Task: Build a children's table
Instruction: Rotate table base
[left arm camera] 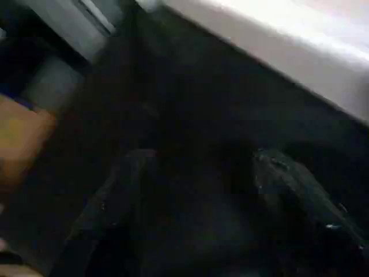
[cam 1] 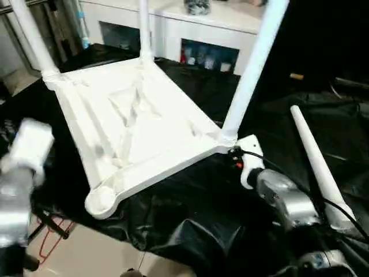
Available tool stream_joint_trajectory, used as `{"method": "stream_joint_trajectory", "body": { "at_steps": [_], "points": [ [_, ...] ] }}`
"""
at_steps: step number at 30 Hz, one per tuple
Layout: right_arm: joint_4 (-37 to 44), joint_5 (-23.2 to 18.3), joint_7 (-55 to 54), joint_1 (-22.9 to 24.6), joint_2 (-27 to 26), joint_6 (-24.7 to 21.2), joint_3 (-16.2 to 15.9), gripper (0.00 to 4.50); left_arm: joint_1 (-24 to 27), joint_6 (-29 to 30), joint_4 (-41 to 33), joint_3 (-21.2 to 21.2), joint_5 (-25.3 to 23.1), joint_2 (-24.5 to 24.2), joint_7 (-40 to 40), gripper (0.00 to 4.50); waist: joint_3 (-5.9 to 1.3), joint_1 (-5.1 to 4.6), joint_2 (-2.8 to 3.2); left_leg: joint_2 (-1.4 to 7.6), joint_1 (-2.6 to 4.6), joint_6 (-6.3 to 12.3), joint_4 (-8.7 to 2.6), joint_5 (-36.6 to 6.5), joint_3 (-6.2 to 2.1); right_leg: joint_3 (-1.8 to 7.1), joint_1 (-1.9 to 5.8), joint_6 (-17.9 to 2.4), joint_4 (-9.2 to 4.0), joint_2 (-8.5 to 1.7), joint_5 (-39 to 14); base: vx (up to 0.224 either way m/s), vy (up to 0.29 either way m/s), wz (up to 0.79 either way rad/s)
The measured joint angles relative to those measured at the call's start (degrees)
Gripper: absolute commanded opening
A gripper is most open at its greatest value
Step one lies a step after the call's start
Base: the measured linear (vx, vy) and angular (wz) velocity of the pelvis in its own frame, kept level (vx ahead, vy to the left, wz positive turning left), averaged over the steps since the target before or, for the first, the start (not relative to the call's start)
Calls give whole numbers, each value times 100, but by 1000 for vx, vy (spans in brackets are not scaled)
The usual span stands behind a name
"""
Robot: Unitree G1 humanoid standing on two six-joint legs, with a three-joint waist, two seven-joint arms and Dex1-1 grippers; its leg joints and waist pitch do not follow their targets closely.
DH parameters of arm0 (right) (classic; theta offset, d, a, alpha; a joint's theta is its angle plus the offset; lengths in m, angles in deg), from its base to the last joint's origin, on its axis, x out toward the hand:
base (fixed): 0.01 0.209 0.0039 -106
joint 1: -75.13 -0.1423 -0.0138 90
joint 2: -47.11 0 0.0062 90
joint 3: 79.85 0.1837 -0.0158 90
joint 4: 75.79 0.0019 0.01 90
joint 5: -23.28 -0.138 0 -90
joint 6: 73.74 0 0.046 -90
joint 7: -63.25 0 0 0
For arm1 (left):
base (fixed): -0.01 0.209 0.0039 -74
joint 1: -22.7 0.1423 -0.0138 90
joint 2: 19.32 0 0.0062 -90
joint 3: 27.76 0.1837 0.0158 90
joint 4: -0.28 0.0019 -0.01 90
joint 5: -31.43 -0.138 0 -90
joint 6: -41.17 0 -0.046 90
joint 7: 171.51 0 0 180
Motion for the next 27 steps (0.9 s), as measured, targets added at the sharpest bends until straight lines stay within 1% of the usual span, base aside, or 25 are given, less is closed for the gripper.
{"method": "stream_joint_trajectory", "body": {
  "at_steps": [1, 2, 3, 4, 5, 6, 8, 9, 10, 11, 13, 15, 16, 17, 18, 19, 21, 22, 24, 25, 27],
  "points": [
    [-10, 25, -40, -1, -4, 8, -20, 383, 96, 82, -206, 134, 170, 89, 281, 329, -1, 6, -1, -1, 0, 0, 3, 0, -2, 3, 4, -1, 0, -2, 1, 0, 0, 0],
    [-20, 35, -62, -4, -4, 10, -21, 383, 122, 111, -333, 298, 290, 143, 466, 356, -1, 9, -2, -1, -1, 0, 5, 0, 0, 5, 5, -1, 0, -2, 2, 0, 0, 0],
    [-35, 41, -84, -14, -6, 21, -25, 383, 146, 163, -434, 431, 365, 201, 607, 356, -2, 10, -3, -2, 1, 0, 6, 0, 1, 7, 5, -1, 1, -2, 2, 0, 0, 0],
    [-55, 84, -119, -16, 5, 25, -25, 383, 180, 207, -580, 574, 522, 208, 875, 367, -2, 27, -3, -2, -1, 0, 7, 0, 1, 6, 6, -1, 3, -2, 3, 0, 0, 0],
    [-58, 101, -134, -16, 6, 24, -25, 383, 189, 212, -621, 615, 561, 212, 932, 367, -2, 34, -3, -2, -1, 0, 7, 0, 1, 6, 5, 0, 3, -2, 3, 0, 0, 0],
    [-64, 140, -172, -17, 7, 25, -26, 383, 228, 213, -776, 806, 710, 247, 1165, 372, 1, 59, 6, -2, -2, 0, 6, 0, 1, 6, 6, 0, 2, -2, 2, 0, 0, 0],
    [-57, 163, -209, -10, 35, 25, -26, 383, 271, 249, -916, 1143, 933, 302, 1537, 394, 4, 72, 11, -2, -4, 0, 5, 0, 3, 7, 5, 0, 2, -2, 2, 0, 0, 0],
    [-27, 164, -224, 13, 64, 25, -26, 383, 273, 269, -953, 1273, 1000, 315, 1667, 394, 4, 71, 12, -2, -4, 0, 4, 0, 4, 6, 4, 0, 2, -1, 2, 0, 0, 0],
    [61, 168, -262, 69, 122, 10, -23, 383, 271, 322, -986, 1412, 1074, 323, 1846, 408, 4, 66, 12, -1, -3, 0, 3, 0, 4, 6, 4, 1, 3, 1, 2, 0, 0, 0],
    [141, 173, -282, 125, 186, -12, -17, 383, 270, 352, -1006, 1506, 1111, 320, 1976, 408, 4, 61, 12, -1, -2, 0, 2, 0, 4, 6, 4, 2, 3, 1, 1, 0, 0, 0],
    [343, 179, -309, 269, 292, -141, 84, 383, 244, 365, -1032, 1610, 1137, 295, 2185, 439, 4, 45, 13, -1, 2, 0, 0, 0, 4, 6, 6, 4, 5, 2, 0, 0, 0, 0],
    [502, 176, -351, 368, 369, -308, 195, 383, 202, 248, -970, 1757, 1143, 313, 2325, 446, 4, 40, 16, -2, 3, 0, 2, 0, 5, 9, 7, 6, 5, 1, 1, 0, 0, 0],
    [622, 169, -419, 433, 415, -451, 282, 383, 97, 86, -823, 1901, 1144, 437, 2381, 446, 4, 54, 17, -3, 2, 0, 5, 2, 4, 9, 12, 8, 4, 0, 3, 0, 0, 0],
    [735, 166, -477, 484, 431, -559, 360, 383, -1, -50, -675, 1982, 1148, 568, 2392, 446, 8, 75, 23, -4, 1, 3, 9, 5, 7, 14, 15, 11, 3, 0, 5, 0, 0, 0],
    [805, 158, -528, 498, 438, -643, 393, 383, -48, -141, -602, 2046, 1154, 695, 2387, 446, 8, 77, 24, -5, 4, 4, 12, 6, 10, 22, 16, 16, 3, 0, 7, 0, 0, 0],
    [976, 142, -588, 550, 443, -775, 456, 383, -152, -258, -473, 2169, 1200, 910, 2384, 446, 12, 89, 33, -6, -1, 4, 20, 6, 9, 26, 17, 25, 2, -1, 13, 0, 0, 0],
    [1246, 97, -670, 639, 446, -886, 546, 383, -219, -355, -456, 2299, 1346, 1181, 2387, 446, 11, 91, 40, -6, 0, 4, 24, 6, 7, 37, 17, 30, 2, -2, 17, 0, 0, 0],
    [1419, 83, -714, 705, 453, -914, 584, 383, -238, -396, -501, 2379, 1461, 1309, 2400, 446, 14, 74, 55, -6, 0, 4, 26, 5, 6, 40, 18, 32, 1, -2, 19, 0, 0, 0],
    [1712, 83, -782, 836, 467, -911, 600, 383, -207, -479, -678, 2406, 1582, 1361, 2402, 446, 19, 20, 88, -6, 1, 4, 22, 5, 5, 42, 15, 36, 1, 0, 21, 0, 0, 0],
    [1894, 79, -780, 952, 468, -903, 604, 383, -174, -477, -812, 2365, 1607, 1345, 2380, 446, 10, -33, 111, -4, 3, 4, 16, 5, 6, 42, 15, 37, 2, 4, 20, 0, 0, 0],
    [2171, 77, -781, 1111, 461, -912, 604, 383, -77, -479, -1063, 2220, 1684, 1312, 2327, 446, 11, -103, 128, -4, -2, 4, 1, 5, 6, 48, 15, 38, 2, 11, 20, 0, 0, 0]
  ]
}}
